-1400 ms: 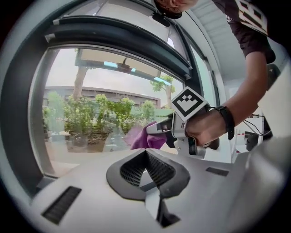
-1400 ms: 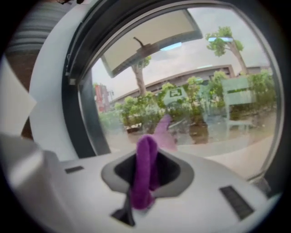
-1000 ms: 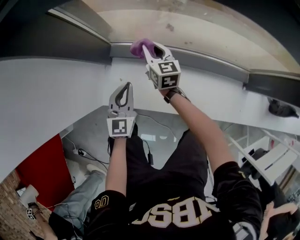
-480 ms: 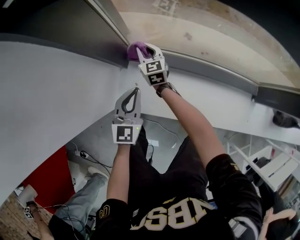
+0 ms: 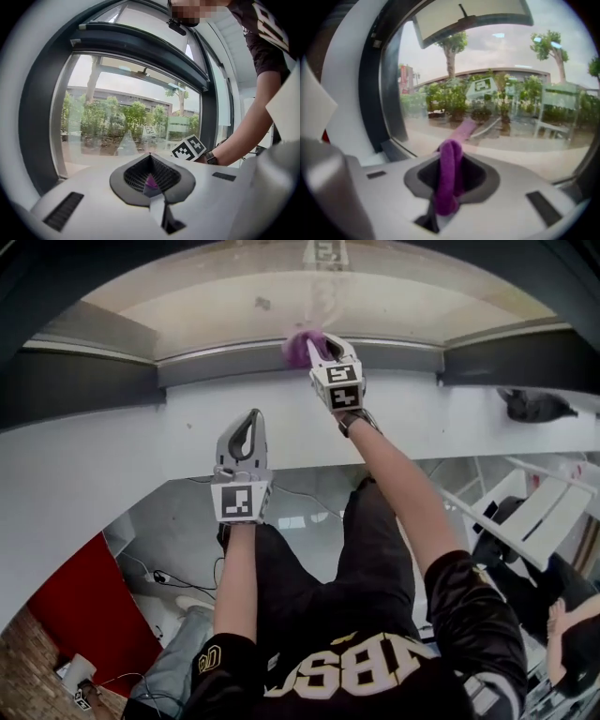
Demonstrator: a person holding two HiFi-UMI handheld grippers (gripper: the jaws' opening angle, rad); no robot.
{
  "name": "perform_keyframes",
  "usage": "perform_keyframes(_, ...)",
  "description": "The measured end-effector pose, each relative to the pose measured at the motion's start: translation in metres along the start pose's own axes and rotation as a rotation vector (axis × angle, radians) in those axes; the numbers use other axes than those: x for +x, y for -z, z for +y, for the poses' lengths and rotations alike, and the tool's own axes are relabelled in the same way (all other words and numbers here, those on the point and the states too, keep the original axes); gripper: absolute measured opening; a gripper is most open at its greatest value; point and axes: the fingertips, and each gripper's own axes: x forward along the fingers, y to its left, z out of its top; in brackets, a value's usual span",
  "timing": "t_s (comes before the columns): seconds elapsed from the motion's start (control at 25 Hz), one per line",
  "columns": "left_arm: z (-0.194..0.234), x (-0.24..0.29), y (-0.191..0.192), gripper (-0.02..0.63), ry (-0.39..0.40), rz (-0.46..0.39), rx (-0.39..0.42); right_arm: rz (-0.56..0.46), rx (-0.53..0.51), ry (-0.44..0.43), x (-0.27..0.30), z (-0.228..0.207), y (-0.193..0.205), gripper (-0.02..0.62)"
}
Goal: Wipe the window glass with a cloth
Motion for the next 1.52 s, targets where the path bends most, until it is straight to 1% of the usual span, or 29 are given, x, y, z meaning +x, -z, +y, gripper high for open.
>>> perform_keyframes(0.16,-0.087,0.038,0.004,0.017,0.119,0.009,0.012,0.038,0.128,0.194,-0.057,-0.133,0.038,0.083)
perform_keyframes(0.24,-0.118,0.049,0.006,0.017,0.163,0.022,0.022,0.056,0.213,0.288,-0.083,-0.190,0.056,0.083)
perform_keyframes(0.32,-0.138,0.055,0.004,0.017,0.181,0.027,0.030,0.058,0.282,0.367,-0.106,-0.239,0.064,0.083)
perform_keyframes(0.4,-0.153,0.054,0.001,0.017,0.189,0.030,0.019,0.054,0.321,0.431,-0.129,-0.275,0.065,0.083)
perform_keyframes(0.44,-0.160,0.052,-0.002,0.017,0.196,0.034,0.015,0.054,0.338,0.455,-0.140,-0.286,0.065,0.083)
perform_keyframes(0.52,-0.168,0.045,-0.013,0.017,0.210,0.040,0.018,0.047,0.368,0.475,-0.161,-0.293,0.059,0.083)
perform_keyframes(0.6,-0.165,0.039,-0.028,0.017,0.209,0.045,0.029,0.023,0.380,0.459,-0.180,-0.280,0.040,0.083)
perform_keyframes(0.68,-0.154,0.034,-0.046,0.017,0.193,0.052,0.040,-0.011,0.372,0.435,-0.201,-0.257,0.016,0.083)
perform_keyframes(0.76,-0.142,0.023,-0.069,0.017,0.188,0.054,0.038,-0.042,0.352,0.402,-0.225,-0.224,-0.009,0.083)
perform_keyframes(0.84,-0.136,0.008,-0.097,0.017,0.206,0.065,0.034,-0.071,0.317,0.352,-0.252,-0.185,-0.037,0.083)
perform_keyframes(0.92,-0.132,-0.005,-0.129,0.017,0.238,0.071,0.029,-0.116,0.266,0.300,-0.276,-0.147,-0.076,0.083)
perform_keyframes(1.0,-0.124,-0.015,-0.167,0.017,0.245,0.057,0.029,-0.174,0.200,0.257,-0.300,-0.113,-0.124,0.083)
perform_keyframes(1.08,-0.117,-0.028,-0.207,0.017,0.226,0.022,0.039,-0.228,0.152,0.221,-0.325,-0.082,-0.168,0.083)
perform_keyframes(1.12,-0.114,-0.037,-0.227,0.017,0.217,-0.003,0.049,-0.255,0.146,0.204,-0.338,-0.067,-0.187,0.083)
perform_keyframes(1.2,-0.112,-0.056,-0.264,0.017,0.211,-0.049,0.069,-0.312,0.155,0.164,-0.360,-0.039,-0.219,0.083)
perform_keyframes(1.28,-0.107,-0.073,-0.293,0.017,0.203,-0.077,0.079,-0.362,0.155,0.118,-0.374,-0.008,-0.247,0.083)
perform_keyframes(1.4,-0.095,-0.092,-0.322,0.017,0.157,-0.088,0.088,-0.413,0.135,0.067,-0.392,0.033,-0.279,0.083)
perform_keyframes(1.52,-0.086,-0.103,-0.339,0.017,0.105,-0.107,0.072,-0.439,0.130,0.045,-0.410,0.061,-0.298,0.083)
